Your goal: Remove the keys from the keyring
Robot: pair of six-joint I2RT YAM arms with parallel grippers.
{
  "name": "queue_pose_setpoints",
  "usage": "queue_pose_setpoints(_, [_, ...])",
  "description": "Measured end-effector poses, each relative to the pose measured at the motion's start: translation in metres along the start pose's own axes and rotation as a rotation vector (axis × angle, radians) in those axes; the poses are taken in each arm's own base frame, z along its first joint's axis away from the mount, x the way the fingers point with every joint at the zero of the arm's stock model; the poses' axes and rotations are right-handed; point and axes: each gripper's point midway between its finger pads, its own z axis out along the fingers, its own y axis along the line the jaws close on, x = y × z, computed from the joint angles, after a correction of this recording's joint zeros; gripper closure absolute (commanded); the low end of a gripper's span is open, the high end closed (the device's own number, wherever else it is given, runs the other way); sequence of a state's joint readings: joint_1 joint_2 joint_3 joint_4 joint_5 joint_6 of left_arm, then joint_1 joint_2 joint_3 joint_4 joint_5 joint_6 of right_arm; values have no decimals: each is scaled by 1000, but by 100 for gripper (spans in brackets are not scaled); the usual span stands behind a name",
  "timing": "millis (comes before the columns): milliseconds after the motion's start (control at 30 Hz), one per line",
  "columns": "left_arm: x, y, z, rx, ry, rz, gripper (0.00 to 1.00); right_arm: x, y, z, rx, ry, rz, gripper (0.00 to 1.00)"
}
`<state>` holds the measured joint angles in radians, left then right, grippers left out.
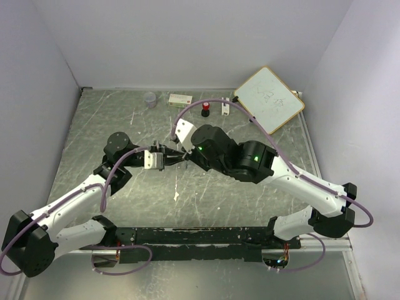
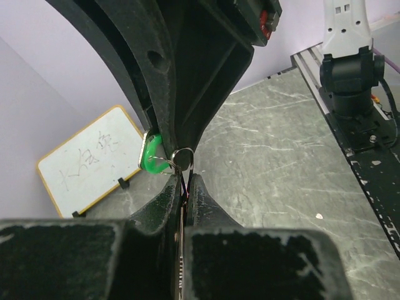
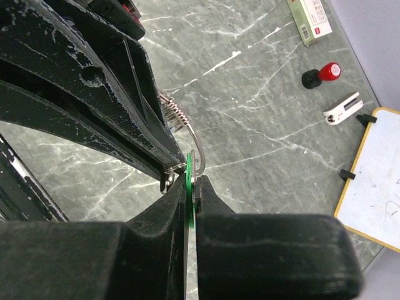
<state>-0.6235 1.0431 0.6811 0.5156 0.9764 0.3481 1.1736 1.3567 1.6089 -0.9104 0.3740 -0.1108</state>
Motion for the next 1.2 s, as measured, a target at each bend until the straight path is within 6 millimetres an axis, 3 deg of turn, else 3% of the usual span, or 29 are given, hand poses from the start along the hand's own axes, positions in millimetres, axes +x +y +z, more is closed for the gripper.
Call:
queue_pose_setpoints(300, [1, -7, -3, 35, 1, -22, 93, 3, 4, 5, -11, -2, -13, 100])
queue_pose_setpoints(533, [-14, -10, -4, 51, -47, -37, 93, -5, 5, 1, -31, -66, 9, 100])
queue_pose_setpoints(600, [-22, -11, -4, 66, -76, -34, 93, -8, 6, -1, -44, -85, 17, 100])
queue_pose_setpoints(800, [-82, -40, -10, 230, -245, 114, 93, 8, -7, 16, 10, -27, 23, 100])
queue_pose_setpoints(933, [-97, -45, -14, 251, -282, 157, 93, 18, -8, 21, 35, -2, 22, 100])
queue_pose_setpoints(1100, [-98, -46, -16, 245, -277, 164, 93, 25, -31, 18, 158, -8, 77, 100])
queue_pose_setpoints(1200, [-91, -44, -15, 230, -255, 148, 93, 28, -63, 11, 276, -39, 172, 100])
